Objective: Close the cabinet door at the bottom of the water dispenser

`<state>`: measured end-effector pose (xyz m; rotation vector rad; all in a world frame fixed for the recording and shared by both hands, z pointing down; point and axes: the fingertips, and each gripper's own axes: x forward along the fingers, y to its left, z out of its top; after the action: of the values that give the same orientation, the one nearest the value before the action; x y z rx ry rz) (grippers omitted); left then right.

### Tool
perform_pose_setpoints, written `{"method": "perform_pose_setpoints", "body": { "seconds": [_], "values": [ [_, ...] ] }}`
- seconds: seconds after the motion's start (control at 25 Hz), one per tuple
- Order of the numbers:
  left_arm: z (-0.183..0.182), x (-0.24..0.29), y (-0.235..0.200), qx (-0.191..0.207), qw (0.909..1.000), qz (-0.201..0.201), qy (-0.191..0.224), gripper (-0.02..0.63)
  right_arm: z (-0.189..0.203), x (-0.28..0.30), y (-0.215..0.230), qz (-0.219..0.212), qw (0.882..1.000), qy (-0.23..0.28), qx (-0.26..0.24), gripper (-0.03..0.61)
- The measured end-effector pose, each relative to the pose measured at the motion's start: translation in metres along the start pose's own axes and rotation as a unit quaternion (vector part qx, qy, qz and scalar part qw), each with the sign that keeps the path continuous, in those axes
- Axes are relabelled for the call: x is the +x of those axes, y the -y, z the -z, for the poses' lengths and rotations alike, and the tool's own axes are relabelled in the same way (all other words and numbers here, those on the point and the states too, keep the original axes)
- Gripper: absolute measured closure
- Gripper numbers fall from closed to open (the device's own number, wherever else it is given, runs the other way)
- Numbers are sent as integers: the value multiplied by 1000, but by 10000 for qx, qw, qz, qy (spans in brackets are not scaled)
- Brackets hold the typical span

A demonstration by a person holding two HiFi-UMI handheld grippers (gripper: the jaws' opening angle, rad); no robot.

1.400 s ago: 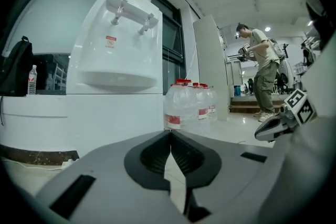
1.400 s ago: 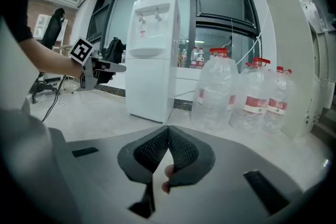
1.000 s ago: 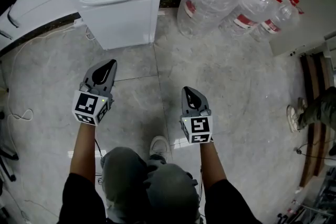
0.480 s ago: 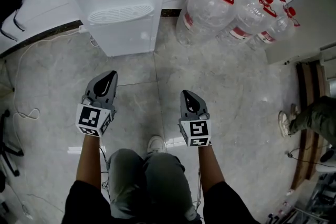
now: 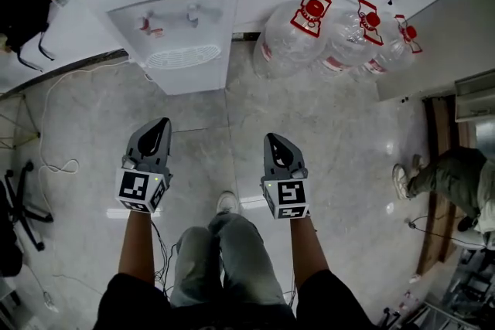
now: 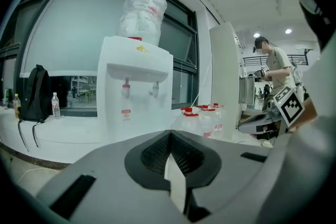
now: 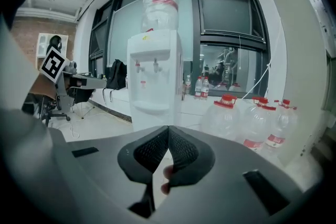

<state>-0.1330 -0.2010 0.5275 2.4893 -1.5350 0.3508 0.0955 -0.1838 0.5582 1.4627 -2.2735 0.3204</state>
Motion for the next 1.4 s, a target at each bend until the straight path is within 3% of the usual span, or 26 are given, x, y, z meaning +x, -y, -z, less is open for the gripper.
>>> {"method": "perform_pose_setpoints", "body": {
  "seconds": [0.28, 0.72, 1.0, 1.4],
  "values": [
    [-106, -44, 5, -266, 9994, -199, -66, 600, -107, -56, 5, 50, 10000, 4, 67, 566],
    [-246, -130, 11, -41, 9992, -371, 107, 598, -234, -136, -13, 104, 9997, 208, 71, 566],
    [-300, -182, 15, -173, 9979, -537, 322, 598, -292, -190, -17, 210, 9990, 394, -42, 566],
    [-345, -252, 37, 130, 9967, -593, 531, 598, -338, -256, -43, 313, 9950, 944, 136, 566]
  ]
}}
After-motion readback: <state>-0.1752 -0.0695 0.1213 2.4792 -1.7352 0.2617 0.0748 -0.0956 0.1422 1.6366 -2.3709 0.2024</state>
